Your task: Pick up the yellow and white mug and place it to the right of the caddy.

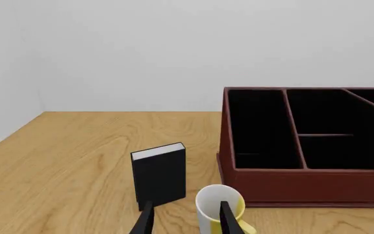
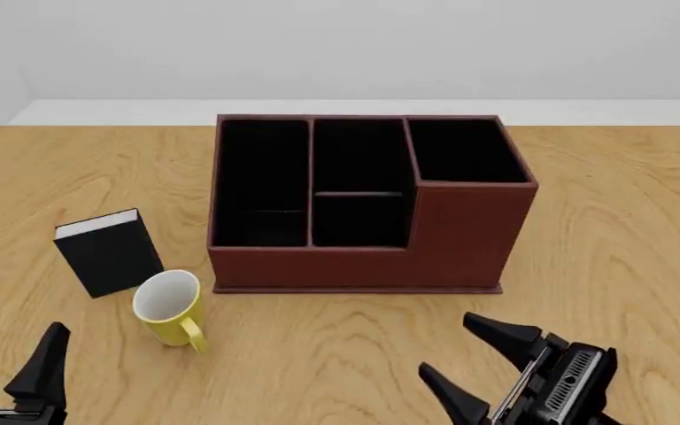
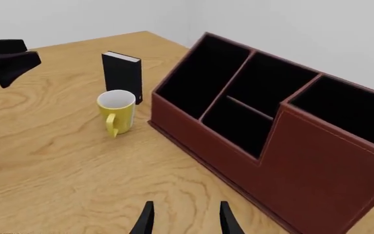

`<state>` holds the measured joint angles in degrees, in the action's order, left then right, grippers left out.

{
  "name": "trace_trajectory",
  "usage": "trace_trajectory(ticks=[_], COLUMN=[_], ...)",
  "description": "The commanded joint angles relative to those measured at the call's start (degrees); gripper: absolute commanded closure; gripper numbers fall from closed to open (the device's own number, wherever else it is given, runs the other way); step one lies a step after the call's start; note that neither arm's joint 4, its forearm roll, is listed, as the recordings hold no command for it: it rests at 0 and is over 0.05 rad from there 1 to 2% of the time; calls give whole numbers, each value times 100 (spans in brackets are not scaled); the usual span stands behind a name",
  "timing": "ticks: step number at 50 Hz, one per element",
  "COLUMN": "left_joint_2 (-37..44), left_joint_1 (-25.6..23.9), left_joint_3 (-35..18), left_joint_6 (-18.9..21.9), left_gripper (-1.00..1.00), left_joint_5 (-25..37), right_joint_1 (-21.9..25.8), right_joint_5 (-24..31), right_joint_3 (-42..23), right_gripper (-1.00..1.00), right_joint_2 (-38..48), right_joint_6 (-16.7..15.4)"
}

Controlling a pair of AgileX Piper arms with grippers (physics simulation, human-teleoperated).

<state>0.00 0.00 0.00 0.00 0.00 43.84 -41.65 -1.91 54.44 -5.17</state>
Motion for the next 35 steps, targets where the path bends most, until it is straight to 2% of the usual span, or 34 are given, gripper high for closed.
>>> trace_trajectory(ticks=[1, 20, 35], left_joint_2=[0, 0, 0], left_joint_1=[0, 0, 0], left_joint_3=[0, 0, 0], left_joint_6=[0, 0, 0], left_gripper=[-100, -100, -100], left_joint_5=[0, 0, 0], right_joint_1=[145, 270, 494], right_joint_5=[-417, -757, -1315], right_joint_3=[-65, -253, -450], right_gripper=[-100, -100, -100], right_joint_2=[513, 1004, 1890], right_joint_6=[-79, -127, -145])
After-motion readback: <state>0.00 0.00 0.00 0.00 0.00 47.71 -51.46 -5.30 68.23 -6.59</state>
